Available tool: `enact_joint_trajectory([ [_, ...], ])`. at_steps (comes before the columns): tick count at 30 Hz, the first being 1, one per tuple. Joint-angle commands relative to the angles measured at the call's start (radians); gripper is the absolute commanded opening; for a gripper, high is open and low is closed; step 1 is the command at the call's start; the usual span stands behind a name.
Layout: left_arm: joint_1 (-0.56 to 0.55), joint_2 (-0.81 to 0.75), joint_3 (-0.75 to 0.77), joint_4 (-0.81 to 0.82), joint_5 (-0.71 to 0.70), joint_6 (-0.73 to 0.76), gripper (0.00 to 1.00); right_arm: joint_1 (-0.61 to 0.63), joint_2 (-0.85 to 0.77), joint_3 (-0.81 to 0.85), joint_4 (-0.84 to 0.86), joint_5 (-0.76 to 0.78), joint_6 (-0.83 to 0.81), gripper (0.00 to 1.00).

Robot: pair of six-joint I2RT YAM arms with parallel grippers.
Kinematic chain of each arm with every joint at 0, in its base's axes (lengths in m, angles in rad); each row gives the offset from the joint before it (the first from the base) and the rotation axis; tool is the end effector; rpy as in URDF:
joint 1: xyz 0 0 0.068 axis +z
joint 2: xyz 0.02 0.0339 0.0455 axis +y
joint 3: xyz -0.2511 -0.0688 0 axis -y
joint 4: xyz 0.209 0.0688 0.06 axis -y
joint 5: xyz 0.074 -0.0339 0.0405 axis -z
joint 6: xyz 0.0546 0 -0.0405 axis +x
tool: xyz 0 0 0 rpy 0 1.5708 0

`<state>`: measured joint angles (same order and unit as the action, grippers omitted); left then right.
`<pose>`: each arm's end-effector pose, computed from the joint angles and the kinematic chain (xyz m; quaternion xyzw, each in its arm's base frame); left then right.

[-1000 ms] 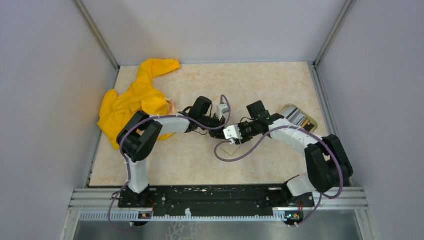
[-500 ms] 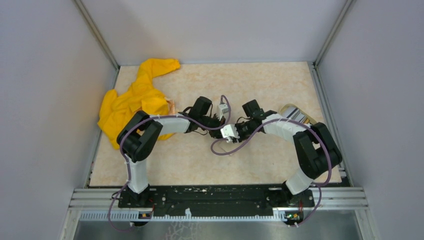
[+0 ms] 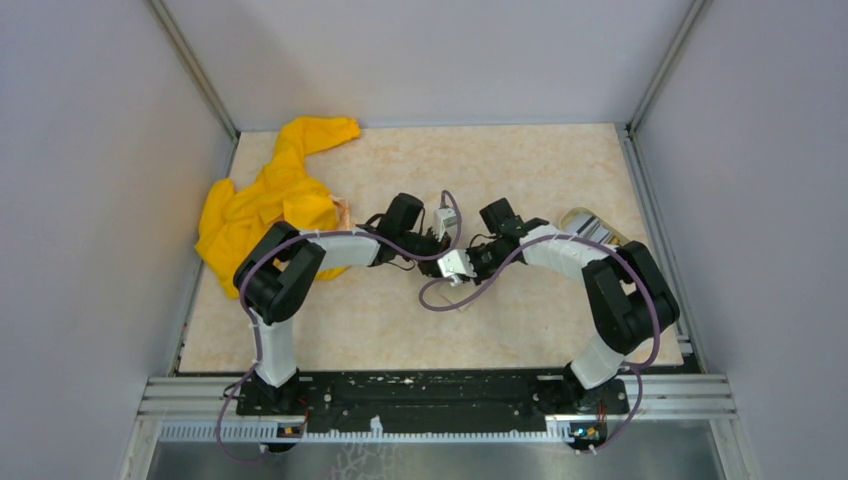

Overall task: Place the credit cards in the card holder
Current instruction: Close the card holder at the center of the board.

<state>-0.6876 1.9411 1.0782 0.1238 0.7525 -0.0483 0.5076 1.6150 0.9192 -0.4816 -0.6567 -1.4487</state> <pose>0.2673 -0.2678 0.1511 0.4083 0.7610 -0.4488 0.2297 0.2240 0.1628 0.1682 -0.8052 0.4662 0.1980 0.3083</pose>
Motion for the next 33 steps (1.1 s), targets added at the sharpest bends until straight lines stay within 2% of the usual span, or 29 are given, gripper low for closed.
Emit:
enact_joint_trajectory([
  [1, -0.010, -0.017, -0.022, 0.006, 0.000, 0.014, 0.07, 0.015, 0.023, 0.045, -0.012, -0.040, -0.027, 0.04],
  [3, -0.009, -0.021, -0.026, 0.009, -0.002, 0.012, 0.09, 0.014, 0.023, 0.043, -0.023, -0.040, -0.038, 0.00],
  [12, -0.007, -0.070, -0.079, 0.086, 0.007, -0.057, 0.25, 0.014, -0.016, -0.015, -0.028, 0.000, -0.117, 0.00],
  [15, -0.002, -0.089, -0.098, 0.126, 0.015, -0.091, 0.28, 0.014, -0.030, -0.039, -0.026, 0.011, -0.142, 0.00],
  [23, 0.013, -0.122, -0.146, 0.208, -0.023, -0.182, 0.24, 0.018, -0.065, -0.087, -0.021, 0.024, -0.187, 0.00],
  [33, 0.013, -0.096, -0.139, 0.217, -0.064, -0.249, 0.17, 0.054, -0.103, -0.155, 0.028, 0.089, -0.221, 0.00],
])
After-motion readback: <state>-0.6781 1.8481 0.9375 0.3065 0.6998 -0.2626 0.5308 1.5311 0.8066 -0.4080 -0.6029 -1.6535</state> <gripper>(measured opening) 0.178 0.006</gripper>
